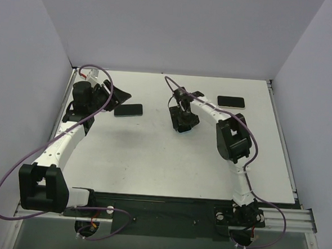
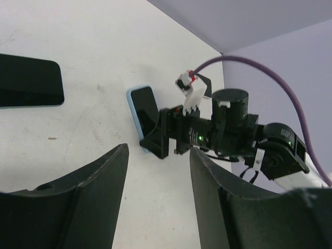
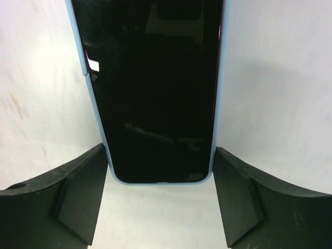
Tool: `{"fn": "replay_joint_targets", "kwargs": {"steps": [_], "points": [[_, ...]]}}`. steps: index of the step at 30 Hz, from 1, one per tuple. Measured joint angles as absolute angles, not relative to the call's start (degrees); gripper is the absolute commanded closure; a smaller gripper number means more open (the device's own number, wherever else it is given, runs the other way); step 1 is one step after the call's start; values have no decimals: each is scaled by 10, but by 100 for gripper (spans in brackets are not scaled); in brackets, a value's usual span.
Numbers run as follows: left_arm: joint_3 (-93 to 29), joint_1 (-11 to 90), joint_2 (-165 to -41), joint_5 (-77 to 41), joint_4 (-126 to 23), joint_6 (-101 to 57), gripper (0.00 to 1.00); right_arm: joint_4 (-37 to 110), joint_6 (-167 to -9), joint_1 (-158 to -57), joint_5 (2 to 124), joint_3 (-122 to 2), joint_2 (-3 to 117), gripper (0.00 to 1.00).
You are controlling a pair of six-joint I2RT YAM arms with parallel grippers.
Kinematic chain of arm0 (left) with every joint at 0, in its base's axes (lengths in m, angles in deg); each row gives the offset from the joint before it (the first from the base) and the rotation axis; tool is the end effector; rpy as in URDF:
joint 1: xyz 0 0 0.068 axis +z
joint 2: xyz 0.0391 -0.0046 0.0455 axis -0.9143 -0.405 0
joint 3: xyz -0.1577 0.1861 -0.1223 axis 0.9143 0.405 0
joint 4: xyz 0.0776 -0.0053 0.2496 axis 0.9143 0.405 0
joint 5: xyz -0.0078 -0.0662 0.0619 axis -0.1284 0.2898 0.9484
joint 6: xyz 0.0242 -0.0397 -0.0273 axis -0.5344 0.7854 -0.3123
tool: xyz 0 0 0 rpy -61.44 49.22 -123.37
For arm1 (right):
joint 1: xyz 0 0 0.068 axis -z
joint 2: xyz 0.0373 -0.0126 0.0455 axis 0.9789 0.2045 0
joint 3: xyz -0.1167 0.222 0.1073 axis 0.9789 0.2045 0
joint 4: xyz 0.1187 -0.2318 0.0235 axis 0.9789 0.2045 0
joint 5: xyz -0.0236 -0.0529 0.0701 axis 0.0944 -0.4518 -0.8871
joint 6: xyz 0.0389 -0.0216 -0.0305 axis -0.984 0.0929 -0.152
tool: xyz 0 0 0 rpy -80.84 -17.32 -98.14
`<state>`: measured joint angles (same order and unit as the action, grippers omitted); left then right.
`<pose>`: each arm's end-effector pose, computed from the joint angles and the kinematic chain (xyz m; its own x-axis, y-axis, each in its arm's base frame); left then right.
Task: Take the phone out of the phone case
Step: Pick up the phone at the center of the board.
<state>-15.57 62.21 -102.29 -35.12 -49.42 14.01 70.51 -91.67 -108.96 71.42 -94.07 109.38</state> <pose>0.3004 -0.0358 0.3120 -0.5609 -0.6341 -0.5323 0.0730 0.6026 -0.7947 0.4361 0.2591 0.1684 -0.8101 -0.2740 -0.5183 -0.3673 0.9263 0.0844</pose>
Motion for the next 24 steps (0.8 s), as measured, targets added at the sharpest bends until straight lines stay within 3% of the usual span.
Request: {"fn": "replay_joint_targets", "kwargs": {"steps": [4,5,9,13,19,24], "points": [[-155,622,-1023,-356,-497,143,40,687,-953,-1109,712,-767,986,24],[-154,622,-1023,-356,-498,144,40,686,-963,-1119,715,-737,969,11],[-153,622,-1022,-358,-499,148,40,690,-979,-1150,722,-704,947,9],[-153,622,-1022,-359,-501,150,40,711,-980,-1164,738,-753,978,8],[-153,622,-1024,-359,-501,150,40,725,-978,-1156,746,-860,1042,18],[-153,622,-1027,-363,-502,151,41,725,-976,-1153,757,-860,1042,68]]}}
